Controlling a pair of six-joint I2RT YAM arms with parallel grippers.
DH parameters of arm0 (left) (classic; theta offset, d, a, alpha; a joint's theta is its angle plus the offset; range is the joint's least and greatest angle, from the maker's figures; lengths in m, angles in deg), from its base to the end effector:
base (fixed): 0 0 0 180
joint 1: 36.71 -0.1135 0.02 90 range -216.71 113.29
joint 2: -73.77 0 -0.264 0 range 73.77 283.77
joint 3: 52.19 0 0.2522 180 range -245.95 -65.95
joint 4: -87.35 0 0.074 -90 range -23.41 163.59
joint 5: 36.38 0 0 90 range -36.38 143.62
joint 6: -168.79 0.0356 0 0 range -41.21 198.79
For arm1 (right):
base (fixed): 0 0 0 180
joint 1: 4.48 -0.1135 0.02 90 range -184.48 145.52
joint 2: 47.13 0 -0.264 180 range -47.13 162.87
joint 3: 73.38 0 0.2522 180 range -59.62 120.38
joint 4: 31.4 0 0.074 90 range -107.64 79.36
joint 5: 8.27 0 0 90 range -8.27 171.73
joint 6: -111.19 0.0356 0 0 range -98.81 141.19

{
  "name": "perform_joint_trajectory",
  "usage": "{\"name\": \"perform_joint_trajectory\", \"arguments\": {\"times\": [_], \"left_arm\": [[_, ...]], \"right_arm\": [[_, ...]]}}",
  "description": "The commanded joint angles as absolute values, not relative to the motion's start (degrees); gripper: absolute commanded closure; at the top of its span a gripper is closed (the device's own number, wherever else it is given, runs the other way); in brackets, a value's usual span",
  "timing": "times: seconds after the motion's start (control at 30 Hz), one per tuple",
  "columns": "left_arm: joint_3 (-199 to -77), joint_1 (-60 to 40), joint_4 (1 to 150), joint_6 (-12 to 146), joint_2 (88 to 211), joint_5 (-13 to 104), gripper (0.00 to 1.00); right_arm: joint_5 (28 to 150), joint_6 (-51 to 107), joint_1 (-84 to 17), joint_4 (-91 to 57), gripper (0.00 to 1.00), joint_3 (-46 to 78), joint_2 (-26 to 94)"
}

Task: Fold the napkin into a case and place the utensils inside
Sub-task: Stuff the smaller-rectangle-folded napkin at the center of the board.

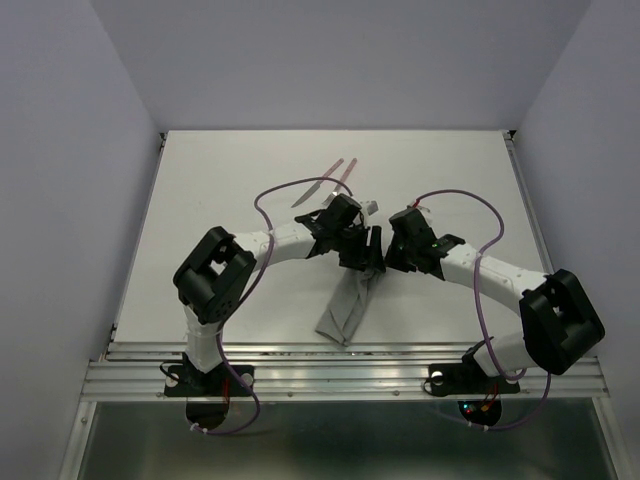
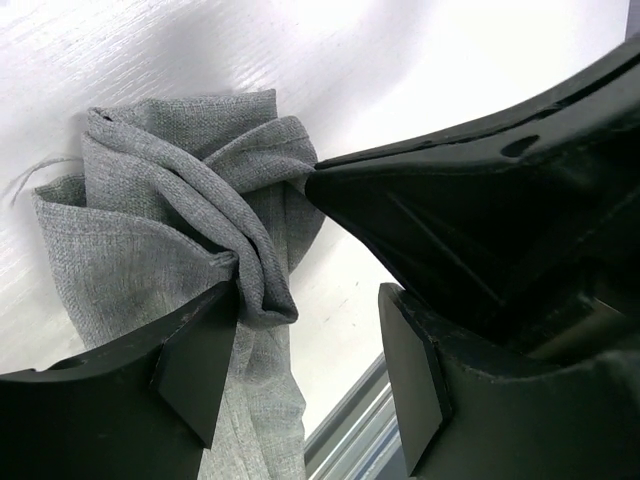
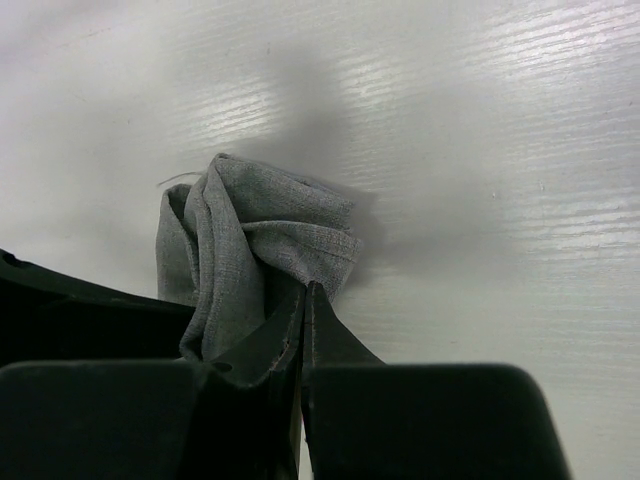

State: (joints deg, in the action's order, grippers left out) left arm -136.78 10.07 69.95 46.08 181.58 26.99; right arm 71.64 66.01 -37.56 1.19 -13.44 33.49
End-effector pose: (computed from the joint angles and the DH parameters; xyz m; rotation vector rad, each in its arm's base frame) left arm 0.2711 -0.3118 0.1965 0.5762 2.4480 -1.1898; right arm 0.2365 0.1466 0.1975 0.3304 2.4931 0.3520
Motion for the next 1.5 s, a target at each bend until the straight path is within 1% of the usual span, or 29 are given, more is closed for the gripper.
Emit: {"name": "perform_joint_trajectory", "arguments": {"times": [0.0,0.03,0.07,0.1,0.13,0.17,0.23,0.3,0.37,0.4,0.53,0.57,0.6,0.63,0.67,0.7,0.8,0.87,1.17,1.47], "left_arm": [[-136.36,10.22,73.15,45.92,175.99,25.23,0.3],[-136.27,10.22,73.15,46.01,175.46,25.58,0.3],[-136.09,10.13,73.15,46.01,175.29,25.59,0.32],[-135.74,10.13,74.63,46.18,174.94,25.33,0.47],[-135.65,10.13,75.08,46.18,174.84,25.24,0.54],[-135.65,10.13,75.52,46.27,174.84,25.15,0.58],[-135.48,10.13,75.87,46.27,175.28,24.62,0.58],[-135.3,10.13,76.14,46.27,175.46,24.36,0.54],[-135.04,10.13,76.4,46.18,175.55,23.92,0.46],[-134.95,10.22,76.4,46.18,175.63,24.0,0.4],[-134.25,10.13,76.67,46.01,174.93,24.18,0.39],[-134.16,10.04,76.84,46.1,174.84,24.09,0.42],[-134.16,10.04,76.93,46.1,174.76,23.92,0.5],[-134.07,9.96,77.19,46.27,174.58,23.39,0.6],[-134.07,9.96,77.46,46.27,174.58,23.3,0.84],[-134.16,10.04,77.37,46.19,174.75,23.21,0.91],[-134.25,9.78,77.28,46.01,175.02,22.95,0.97],[-134.07,9.69,77.28,46.01,174.93,23.04,1.0],[-133.01,8.11,77.63,46.27,174.93,24.36,1.0],[-135.47,8.29,81.94,44.69,181.43,22.42,1.0]], "right_arm": [[71.62,66.45,-38.14,-0.67,0.99,-13.12,32.15],[71.62,66.45,-38.14,-0.76,0.99,-13.12,32.15],[71.62,66.54,-38.14,-0.76,0.99,-13.21,32.15],[71.8,66.54,-38.14,-0.85,0.99,-13.21,32.24],[71.63,66.63,-38.14,-0.85,0.99,-13.21,32.24],[71.45,66.89,-38.14,-0.76,0.99,-13.3,32.24],[71.36,67.07,-38.14,-0.94,0.99,-13.56,32.06],[71.54,67.07,-38.14,-1.02,0.99,-13.74,31.97],[71.54,67.16,-38.14,-1.02,0.99,-13.83,31.8],[71.54,67.24,-38.14,-1.11,0.99,-14.09,31.71],[71.71,67.25,-38.14,-1.38,0.99,-14.27,31.8],[71.71,67.25,-38.14,-1.46,0.99,-14.27,31.97],[71.8,67.25,-38.14,-1.46,0.99,-14.09,32.06],[71.89,67.16,-38.14,-1.46,0.99,-13.92,32.15],[71.8,67.07,-38.14,-1.46,0.99,-13.74,32.24],[71.89,67.07,-38.14,-1.46,0.99,-13.74,32.24],[71.89,66.98,-38.14,-1.55,0.99,-13.39,32.41],[71.89,66.89,-38.14,-1.55,0.99,-13.3,32.41],[71.89,66.81,-38.14,-1.29,0.99,-13.04,32.41],[72.41,66.72,-38.14,-1.64,0.99,-12.6,33.11]]}}
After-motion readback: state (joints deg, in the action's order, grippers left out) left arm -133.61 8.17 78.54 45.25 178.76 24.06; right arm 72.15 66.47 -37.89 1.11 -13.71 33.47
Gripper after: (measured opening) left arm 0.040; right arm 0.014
